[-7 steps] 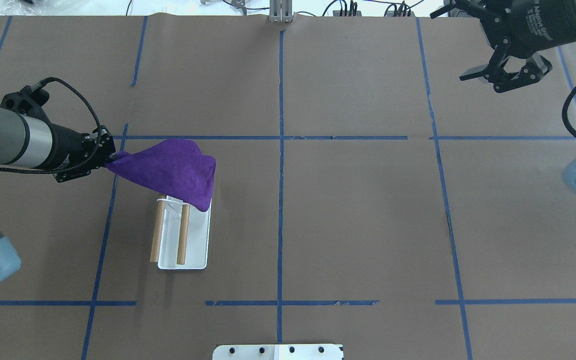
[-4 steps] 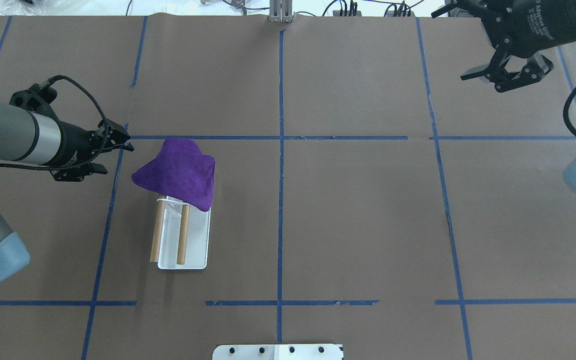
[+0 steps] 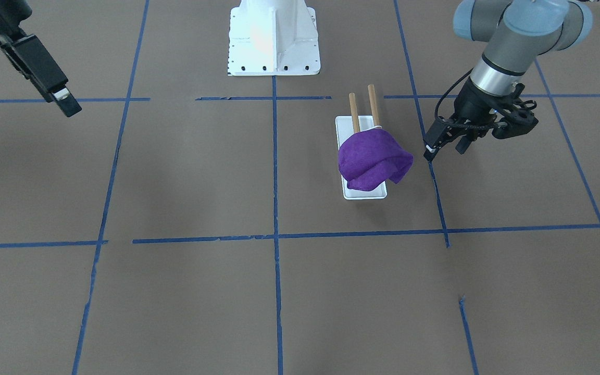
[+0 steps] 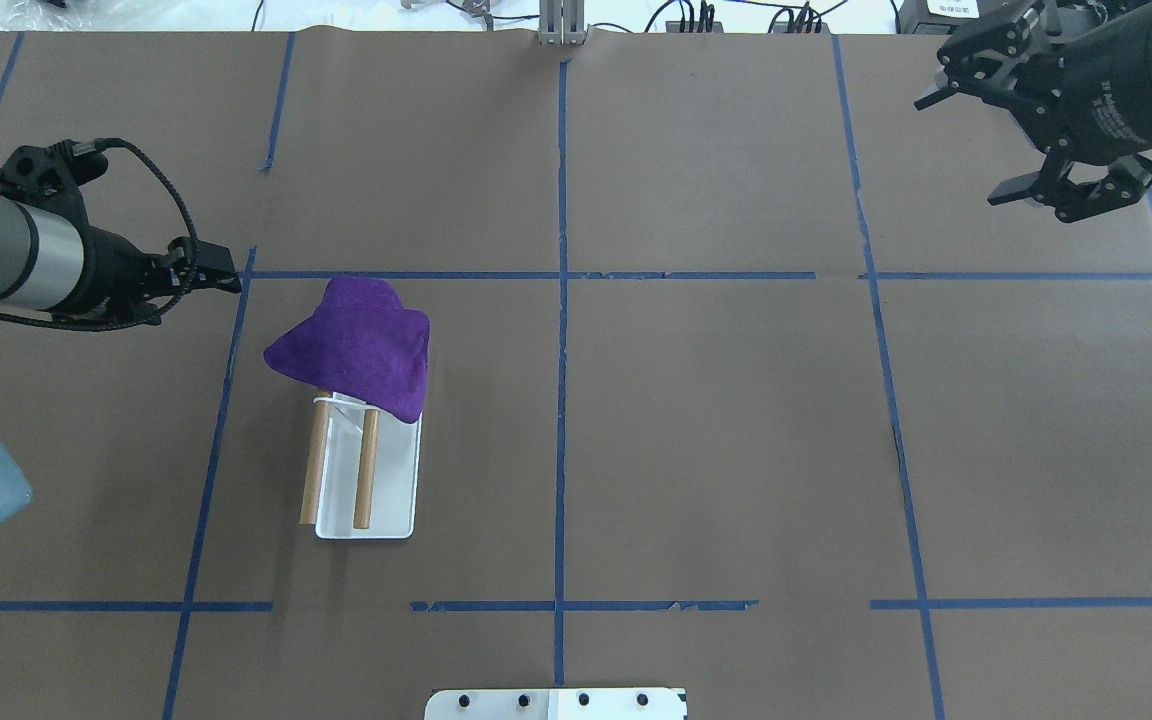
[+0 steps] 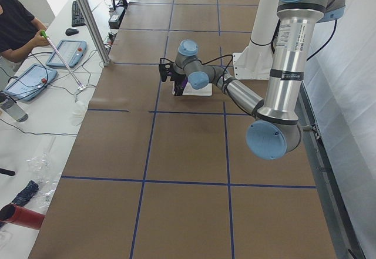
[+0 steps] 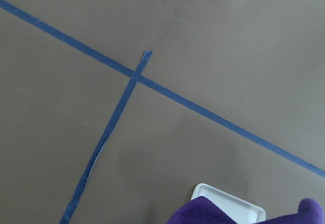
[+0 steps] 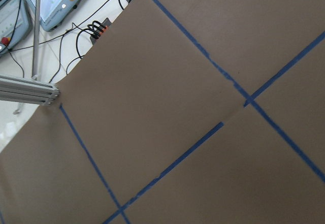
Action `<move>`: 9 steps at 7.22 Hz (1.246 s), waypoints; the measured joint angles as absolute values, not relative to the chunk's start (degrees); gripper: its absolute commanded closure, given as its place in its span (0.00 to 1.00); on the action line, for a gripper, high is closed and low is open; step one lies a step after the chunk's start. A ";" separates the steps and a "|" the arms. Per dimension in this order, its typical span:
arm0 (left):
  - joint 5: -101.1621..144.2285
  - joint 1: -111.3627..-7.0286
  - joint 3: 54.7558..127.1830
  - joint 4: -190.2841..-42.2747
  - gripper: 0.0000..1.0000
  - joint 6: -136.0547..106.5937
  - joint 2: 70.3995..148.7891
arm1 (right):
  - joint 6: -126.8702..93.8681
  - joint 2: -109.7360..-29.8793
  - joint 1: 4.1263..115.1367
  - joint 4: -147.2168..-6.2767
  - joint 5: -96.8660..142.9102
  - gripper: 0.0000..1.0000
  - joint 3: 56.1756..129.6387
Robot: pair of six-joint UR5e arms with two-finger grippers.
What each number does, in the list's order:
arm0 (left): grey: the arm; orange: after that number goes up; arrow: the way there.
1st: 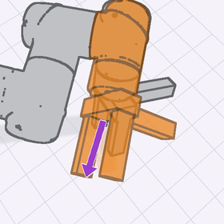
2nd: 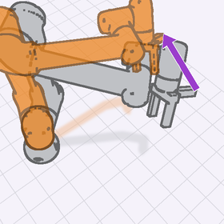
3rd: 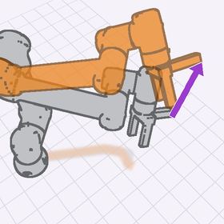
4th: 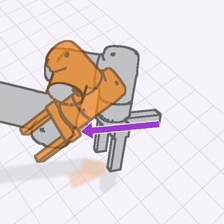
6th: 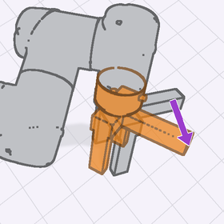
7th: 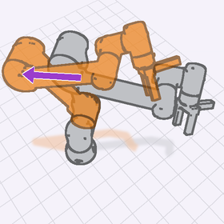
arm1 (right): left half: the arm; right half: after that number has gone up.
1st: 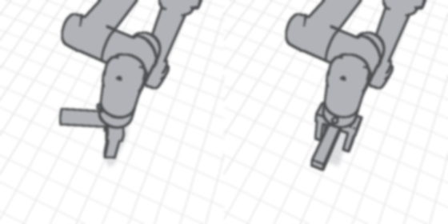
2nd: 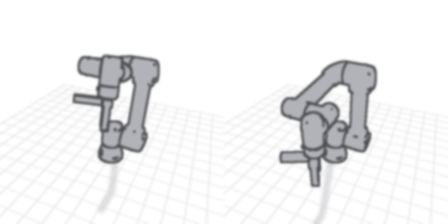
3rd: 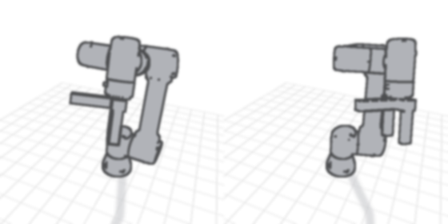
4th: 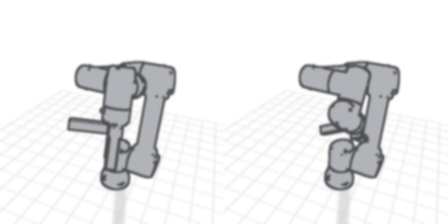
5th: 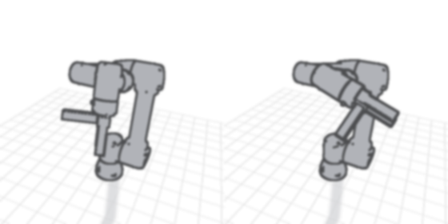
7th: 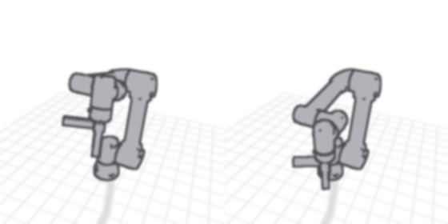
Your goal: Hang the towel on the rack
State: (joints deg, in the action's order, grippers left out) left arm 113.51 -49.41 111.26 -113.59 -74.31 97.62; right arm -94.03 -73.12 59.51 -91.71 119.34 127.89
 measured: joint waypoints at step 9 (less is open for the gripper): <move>127.71 -87.94 96.71 -104.01 0.00 6.28 91.64 | 1.41 -93.55 87.81 -103.89 127.89 0.00 110.94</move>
